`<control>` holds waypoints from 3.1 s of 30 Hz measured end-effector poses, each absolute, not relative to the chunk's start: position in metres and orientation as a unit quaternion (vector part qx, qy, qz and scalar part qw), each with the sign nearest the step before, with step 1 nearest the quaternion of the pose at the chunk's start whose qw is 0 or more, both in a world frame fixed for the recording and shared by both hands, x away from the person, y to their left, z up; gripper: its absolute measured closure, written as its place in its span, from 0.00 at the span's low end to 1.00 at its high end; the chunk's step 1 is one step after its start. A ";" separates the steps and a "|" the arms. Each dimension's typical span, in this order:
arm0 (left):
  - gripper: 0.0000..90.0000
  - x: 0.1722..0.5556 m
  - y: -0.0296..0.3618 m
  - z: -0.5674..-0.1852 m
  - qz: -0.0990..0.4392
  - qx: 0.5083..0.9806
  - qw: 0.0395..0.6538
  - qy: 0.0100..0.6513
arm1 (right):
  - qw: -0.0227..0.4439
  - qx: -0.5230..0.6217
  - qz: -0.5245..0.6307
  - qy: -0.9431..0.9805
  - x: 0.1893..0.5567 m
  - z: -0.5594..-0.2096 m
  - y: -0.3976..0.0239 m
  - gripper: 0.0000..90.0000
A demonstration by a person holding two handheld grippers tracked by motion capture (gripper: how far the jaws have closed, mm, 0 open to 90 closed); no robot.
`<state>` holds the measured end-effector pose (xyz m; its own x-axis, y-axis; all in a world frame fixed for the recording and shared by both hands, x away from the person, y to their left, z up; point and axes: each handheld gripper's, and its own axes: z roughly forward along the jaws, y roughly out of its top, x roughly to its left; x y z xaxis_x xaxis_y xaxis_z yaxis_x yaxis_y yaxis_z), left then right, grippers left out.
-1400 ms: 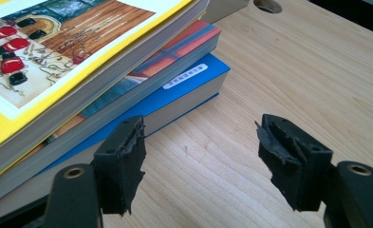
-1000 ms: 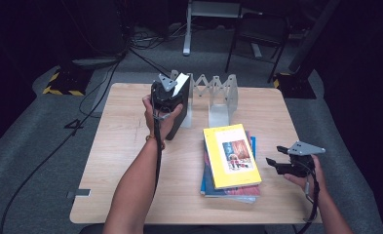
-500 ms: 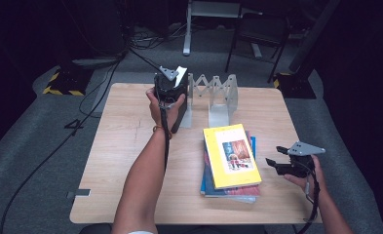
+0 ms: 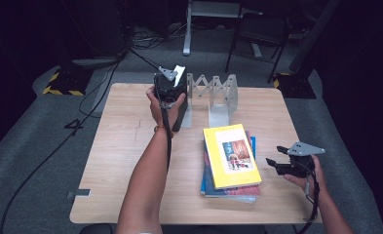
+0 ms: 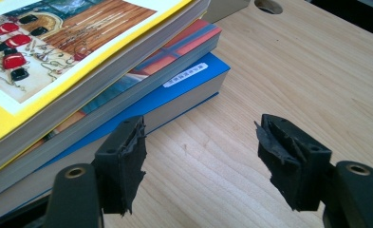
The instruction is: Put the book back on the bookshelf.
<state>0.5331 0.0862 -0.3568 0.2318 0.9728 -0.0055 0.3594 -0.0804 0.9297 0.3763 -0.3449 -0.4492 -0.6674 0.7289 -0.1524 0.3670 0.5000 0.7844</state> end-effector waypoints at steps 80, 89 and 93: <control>0.40 0.423 0.141 -0.408 0.295 0.792 0.399 0.356 | 0.242 0.333 0.380 0.828 0.369 -0.434 -0.341 0.39; 0.38 0.398 0.136 -0.442 0.247 0.833 0.366 0.333 | 0.231 0.313 0.386 0.836 0.359 -0.424 -0.332 0.39; 0.33 0.383 0.133 -0.452 0.225 0.850 0.353 0.319 | 0.213 0.301 0.394 0.842 0.349 -0.418 -0.326 0.39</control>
